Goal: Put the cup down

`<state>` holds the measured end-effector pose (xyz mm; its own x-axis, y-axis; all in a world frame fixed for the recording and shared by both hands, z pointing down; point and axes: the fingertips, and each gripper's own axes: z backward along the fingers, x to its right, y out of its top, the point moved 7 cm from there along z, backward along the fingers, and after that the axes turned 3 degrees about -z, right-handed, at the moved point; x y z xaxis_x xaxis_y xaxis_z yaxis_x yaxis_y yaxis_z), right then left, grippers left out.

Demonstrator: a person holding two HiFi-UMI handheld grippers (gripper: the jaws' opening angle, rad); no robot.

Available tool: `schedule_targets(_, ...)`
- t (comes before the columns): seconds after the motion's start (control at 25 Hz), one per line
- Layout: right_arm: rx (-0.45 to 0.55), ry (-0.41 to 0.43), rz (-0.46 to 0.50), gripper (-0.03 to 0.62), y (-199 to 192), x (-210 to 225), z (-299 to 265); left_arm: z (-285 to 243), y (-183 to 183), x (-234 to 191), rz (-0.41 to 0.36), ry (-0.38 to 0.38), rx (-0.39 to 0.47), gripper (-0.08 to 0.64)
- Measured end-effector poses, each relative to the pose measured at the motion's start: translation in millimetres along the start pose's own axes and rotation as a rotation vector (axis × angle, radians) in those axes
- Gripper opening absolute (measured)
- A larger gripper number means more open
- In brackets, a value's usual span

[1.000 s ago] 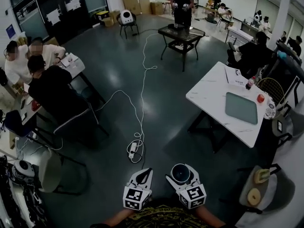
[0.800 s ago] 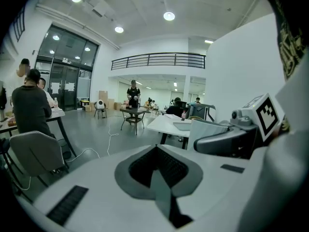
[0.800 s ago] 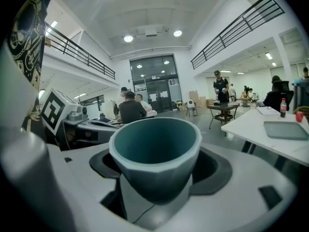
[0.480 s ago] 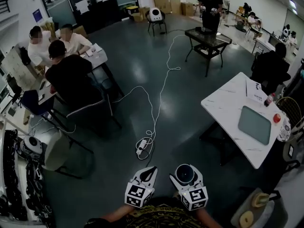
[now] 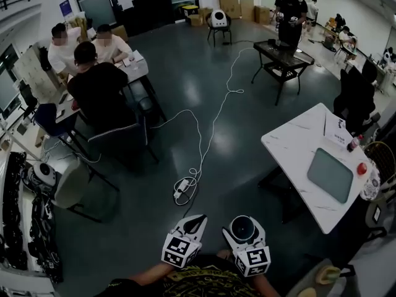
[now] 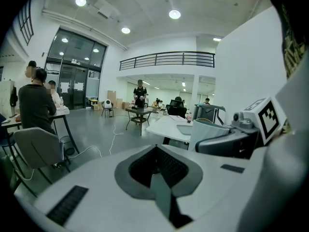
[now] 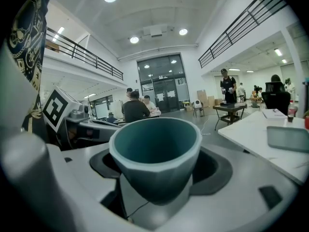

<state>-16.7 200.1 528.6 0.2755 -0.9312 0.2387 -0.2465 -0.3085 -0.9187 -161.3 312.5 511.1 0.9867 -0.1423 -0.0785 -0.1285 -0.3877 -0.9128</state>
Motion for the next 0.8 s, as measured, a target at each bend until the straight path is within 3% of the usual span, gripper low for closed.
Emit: schedule_targets(0.8,0.027,-0.150,-0.035,0.377,7.0,64.1,46.8,-68.5,25.7,55.4,-0.054,-0.147,0.004,0.009)
